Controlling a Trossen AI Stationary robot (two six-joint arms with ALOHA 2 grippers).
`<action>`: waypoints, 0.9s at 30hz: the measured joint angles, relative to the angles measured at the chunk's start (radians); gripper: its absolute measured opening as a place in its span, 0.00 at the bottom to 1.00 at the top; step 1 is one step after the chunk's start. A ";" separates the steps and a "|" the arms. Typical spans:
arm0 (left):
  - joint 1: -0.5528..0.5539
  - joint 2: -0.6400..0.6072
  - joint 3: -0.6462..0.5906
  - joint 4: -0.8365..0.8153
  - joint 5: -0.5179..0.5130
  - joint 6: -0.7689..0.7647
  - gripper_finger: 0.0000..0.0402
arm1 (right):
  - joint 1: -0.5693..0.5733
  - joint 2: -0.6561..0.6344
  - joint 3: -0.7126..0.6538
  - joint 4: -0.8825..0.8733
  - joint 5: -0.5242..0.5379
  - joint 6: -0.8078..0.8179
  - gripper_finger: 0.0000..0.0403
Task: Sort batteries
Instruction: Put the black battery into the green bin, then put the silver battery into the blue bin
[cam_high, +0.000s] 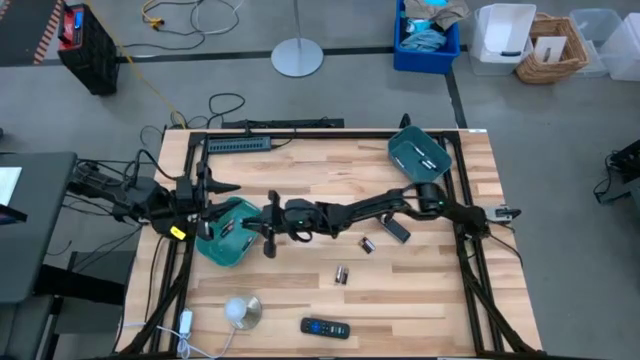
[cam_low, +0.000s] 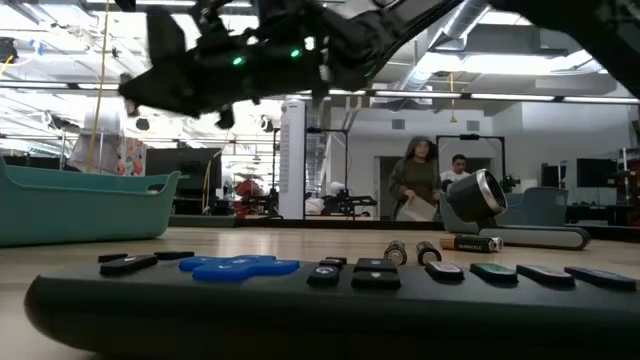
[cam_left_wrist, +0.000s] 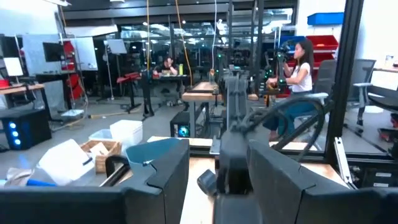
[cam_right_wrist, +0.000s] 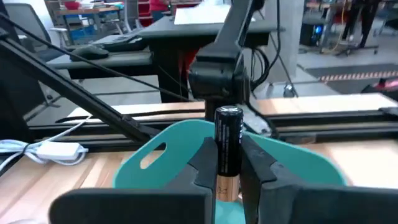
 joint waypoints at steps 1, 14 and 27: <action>0.000 0.000 0.000 0.003 0.000 0.007 0.39 | -0.003 0.024 0.030 -0.006 -0.003 0.012 0.12; 0.000 0.000 0.000 -0.008 0.002 0.021 0.39 | -0.003 0.127 0.193 -0.130 -0.011 0.014 0.48; 0.000 0.028 0.000 -0.058 0.002 -0.058 0.39 | 0.021 -0.199 -0.185 -0.036 0.149 -0.169 0.50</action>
